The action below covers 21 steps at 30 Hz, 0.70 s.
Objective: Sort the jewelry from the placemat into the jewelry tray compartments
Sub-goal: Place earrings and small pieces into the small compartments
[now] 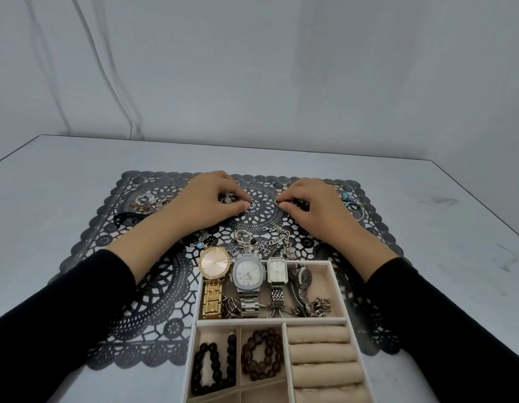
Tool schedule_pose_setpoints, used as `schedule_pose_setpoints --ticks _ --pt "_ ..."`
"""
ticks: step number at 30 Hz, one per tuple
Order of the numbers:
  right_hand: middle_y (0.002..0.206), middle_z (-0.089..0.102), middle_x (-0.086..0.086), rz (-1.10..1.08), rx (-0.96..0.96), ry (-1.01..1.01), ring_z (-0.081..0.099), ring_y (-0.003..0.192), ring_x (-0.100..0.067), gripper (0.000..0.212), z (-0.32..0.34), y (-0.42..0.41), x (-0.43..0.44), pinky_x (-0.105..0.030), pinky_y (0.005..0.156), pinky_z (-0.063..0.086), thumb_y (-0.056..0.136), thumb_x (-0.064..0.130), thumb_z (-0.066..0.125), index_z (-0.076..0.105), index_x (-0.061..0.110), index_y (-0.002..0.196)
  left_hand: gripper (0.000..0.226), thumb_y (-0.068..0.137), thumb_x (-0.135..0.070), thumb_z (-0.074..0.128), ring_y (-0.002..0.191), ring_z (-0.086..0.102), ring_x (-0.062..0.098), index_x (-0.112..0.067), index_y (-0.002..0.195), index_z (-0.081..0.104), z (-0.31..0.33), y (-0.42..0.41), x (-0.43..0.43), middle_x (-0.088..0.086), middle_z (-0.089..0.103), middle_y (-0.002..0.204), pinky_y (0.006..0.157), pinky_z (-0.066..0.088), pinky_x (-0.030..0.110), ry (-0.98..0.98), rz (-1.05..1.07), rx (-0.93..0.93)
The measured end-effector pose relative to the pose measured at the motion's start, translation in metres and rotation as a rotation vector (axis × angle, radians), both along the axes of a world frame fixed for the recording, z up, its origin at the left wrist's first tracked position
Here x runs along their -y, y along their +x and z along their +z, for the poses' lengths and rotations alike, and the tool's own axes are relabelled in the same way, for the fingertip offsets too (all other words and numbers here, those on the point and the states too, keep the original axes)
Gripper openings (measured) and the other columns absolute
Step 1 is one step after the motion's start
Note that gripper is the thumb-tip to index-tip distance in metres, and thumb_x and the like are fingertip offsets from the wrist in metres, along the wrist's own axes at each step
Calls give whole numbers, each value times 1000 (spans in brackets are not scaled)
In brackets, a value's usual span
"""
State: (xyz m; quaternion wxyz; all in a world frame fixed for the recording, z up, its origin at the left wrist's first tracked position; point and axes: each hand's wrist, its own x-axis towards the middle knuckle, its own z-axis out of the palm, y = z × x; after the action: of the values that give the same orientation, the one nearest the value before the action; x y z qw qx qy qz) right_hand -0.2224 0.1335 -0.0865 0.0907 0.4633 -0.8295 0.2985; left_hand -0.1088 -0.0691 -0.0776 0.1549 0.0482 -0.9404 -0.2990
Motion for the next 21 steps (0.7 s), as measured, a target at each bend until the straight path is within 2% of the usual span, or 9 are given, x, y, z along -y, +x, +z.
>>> schedule_pose_setpoints --ticks 5,12,17,21 --pt "102 68 -1 79 -35 89 56 102 -16 16 4 -5 0 -28 92 41 89 16 66 74 15 103 6 86 -33 73 89 55 -1 -36 91 72 0 -2 -1 -13 65 97 72 39 16 -9 7 19" --pt "92 65 1 142 -72 96 52 90 -12 10 4 -8 1 -28 87 43 88 9 66 73 12 96 9 88 -28 72 91 54 -9 -30 97 71 -3 4 -4 -19 67 94 73 34 9 20 -19 -42" --pt "94 62 -3 149 -76 113 47 91 -11 23 1 -8 2 -26 82 37 89 8 64 72 13 110 4 88 -29 71 90 55 -9 -31 92 69 -3 4 -4 -19 67 93 74 36 12 36 -28 -46" --pt "94 58 2 143 -34 137 46 91 -9 20 4 -7 2 -18 80 33 90 7 62 71 14 106 2 89 -29 70 77 53 -13 -30 91 69 -3 6 -6 -21 63 84 67 35 15 61 -26 -63"
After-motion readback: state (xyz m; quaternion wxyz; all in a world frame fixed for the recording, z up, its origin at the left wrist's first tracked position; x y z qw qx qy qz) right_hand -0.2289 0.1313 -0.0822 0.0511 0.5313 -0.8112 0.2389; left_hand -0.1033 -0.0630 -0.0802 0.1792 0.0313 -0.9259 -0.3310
